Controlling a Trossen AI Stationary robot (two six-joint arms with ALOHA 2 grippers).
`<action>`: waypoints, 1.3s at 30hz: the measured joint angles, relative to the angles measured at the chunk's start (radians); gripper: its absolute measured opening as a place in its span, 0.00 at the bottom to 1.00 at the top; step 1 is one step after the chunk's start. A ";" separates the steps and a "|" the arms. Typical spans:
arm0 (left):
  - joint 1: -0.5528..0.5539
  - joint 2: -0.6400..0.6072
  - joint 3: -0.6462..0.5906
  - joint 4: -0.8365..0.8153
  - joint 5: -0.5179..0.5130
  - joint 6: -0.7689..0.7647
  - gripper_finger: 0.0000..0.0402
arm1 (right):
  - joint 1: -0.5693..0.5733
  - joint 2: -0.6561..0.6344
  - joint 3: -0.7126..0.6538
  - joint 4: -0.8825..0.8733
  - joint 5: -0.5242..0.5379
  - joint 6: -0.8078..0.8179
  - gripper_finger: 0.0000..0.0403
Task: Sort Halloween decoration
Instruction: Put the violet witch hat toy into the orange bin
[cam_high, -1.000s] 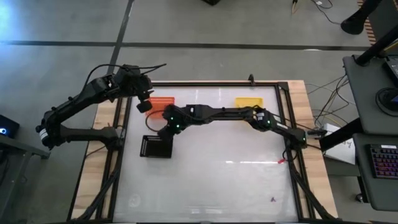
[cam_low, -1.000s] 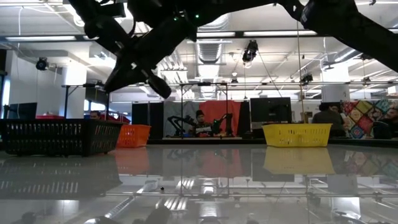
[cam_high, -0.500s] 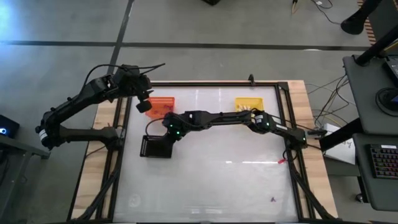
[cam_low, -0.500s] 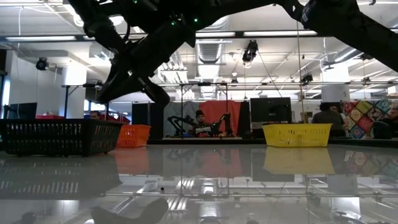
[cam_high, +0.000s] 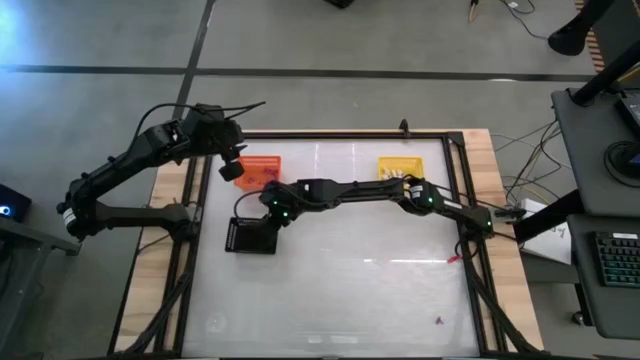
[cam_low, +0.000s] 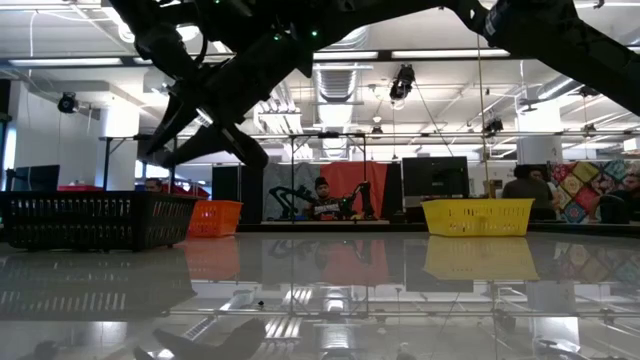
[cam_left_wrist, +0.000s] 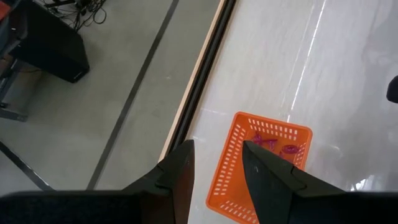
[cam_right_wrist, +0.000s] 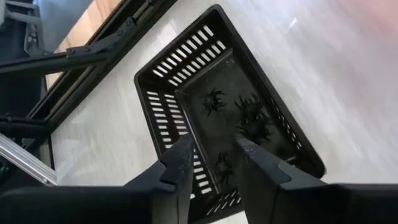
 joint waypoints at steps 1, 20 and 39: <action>0.000 0.000 0.000 0.000 0.000 0.000 0.29 | 0.000 0.000 0.000 -0.005 0.000 0.000 0.25; 0.000 -0.002 0.000 -0.013 0.002 -0.008 0.29 | 0.123 -0.102 0.014 -0.883 0.118 0.082 0.29; 0.000 -0.002 0.000 -0.022 0.001 -0.008 0.29 | 0.308 -0.123 -0.005 -1.019 0.150 0.511 0.23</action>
